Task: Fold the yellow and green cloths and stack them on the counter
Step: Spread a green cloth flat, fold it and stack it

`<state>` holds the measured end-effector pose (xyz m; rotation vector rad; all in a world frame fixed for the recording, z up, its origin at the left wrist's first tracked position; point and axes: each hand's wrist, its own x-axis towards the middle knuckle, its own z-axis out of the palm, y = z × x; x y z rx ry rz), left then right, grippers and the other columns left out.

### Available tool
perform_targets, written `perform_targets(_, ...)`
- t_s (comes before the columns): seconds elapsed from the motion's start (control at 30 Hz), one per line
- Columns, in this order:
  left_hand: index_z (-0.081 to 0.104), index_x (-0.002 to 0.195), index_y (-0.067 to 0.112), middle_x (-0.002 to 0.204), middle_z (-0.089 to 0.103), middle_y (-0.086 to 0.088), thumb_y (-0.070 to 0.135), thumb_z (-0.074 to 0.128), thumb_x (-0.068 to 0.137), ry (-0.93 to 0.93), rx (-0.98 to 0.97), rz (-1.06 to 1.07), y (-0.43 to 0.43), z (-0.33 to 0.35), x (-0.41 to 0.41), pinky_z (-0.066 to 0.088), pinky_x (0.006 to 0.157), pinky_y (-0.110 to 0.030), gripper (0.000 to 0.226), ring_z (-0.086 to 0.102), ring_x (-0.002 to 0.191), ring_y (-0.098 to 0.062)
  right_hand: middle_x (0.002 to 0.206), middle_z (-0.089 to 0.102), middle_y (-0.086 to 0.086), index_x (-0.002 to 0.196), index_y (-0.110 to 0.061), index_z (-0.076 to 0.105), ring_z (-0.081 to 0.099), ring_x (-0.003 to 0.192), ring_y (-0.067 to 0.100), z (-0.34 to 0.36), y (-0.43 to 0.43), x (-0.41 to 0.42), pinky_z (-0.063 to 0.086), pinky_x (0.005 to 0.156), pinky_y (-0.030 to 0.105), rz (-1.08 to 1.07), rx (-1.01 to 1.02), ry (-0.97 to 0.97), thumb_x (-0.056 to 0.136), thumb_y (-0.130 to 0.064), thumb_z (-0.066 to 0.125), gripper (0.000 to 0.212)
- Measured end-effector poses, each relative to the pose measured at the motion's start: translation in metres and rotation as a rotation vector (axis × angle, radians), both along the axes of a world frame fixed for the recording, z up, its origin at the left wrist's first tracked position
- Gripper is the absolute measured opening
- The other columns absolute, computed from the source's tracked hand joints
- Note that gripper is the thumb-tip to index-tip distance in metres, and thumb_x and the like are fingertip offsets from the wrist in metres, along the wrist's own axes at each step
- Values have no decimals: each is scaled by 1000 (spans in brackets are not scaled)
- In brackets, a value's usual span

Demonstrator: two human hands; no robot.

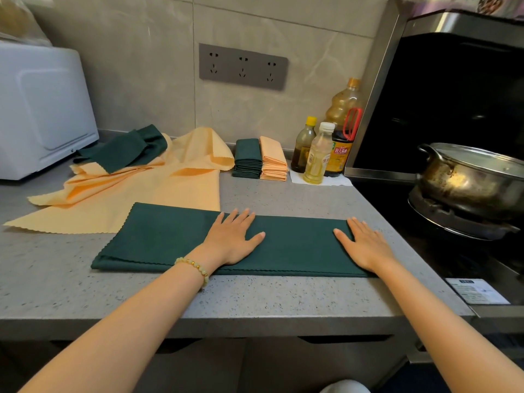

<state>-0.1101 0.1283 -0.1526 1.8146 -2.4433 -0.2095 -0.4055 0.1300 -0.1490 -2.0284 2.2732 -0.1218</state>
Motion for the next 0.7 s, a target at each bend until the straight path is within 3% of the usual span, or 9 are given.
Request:
perform_targets(0.17, 4, 154, 22, 161, -1, 4, 56, 18, 99, -7, 2, -3, 1, 1, -1, -3, 120, -39, 66, -2, 148, -16, 160, 3, -2, 152, -19, 7, 1, 147, 15, 3, 0, -3, 0, 118, 39, -9, 41, 15, 95, -61, 14, 71)
perform_targets(0.27, 4, 154, 22, 161, -1, 4, 56, 18, 99, -8, 1, -4, 0, 1, -2, -3, 120, -39, 66, -2, 148, -17, 160, 4, 0, 152, -16, 10, -2, 147, 17, 12, 1, 14, -4, 118, 40, -4, 2, 40, 100, -49, 15, 62)
perform_targets(0.43, 5, 154, 22, 161, 0, 4, 50, 16, 101, -4, 6, 2, -1, 0, -1, -3, 120, -40, 61, -3, 148, -17, 158, 15, 4, 150, -12, 19, 7, 146, 16, 20, 4, 108, 1, 118, 37, 265, -72, -157, 103, -25, 20, 48)
perform_targets(0.53, 5, 153, 21, 161, -1, 3, 39, 14, 104, 0, 10, 12, -1, -1, -2, -3, 120, -39, 54, -3, 148, -17, 159, 13, 2, 151, -13, 16, 6, 146, 15, 11, 3, 148, 1, 118, 37, 351, -67, -171, 103, -24, 21, 49)
perform_targets(0.7, 7, 154, 20, 161, 0, 3, 34, 11, 104, 37, 10, 28, -1, 2, 0, -4, 120, -40, 51, -4, 148, -19, 159, 8, -2, 152, -18, 13, 4, 146, 12, -3, 0, 156, 3, 119, 38, 304, -39, -116, 103, -38, 19, 53)
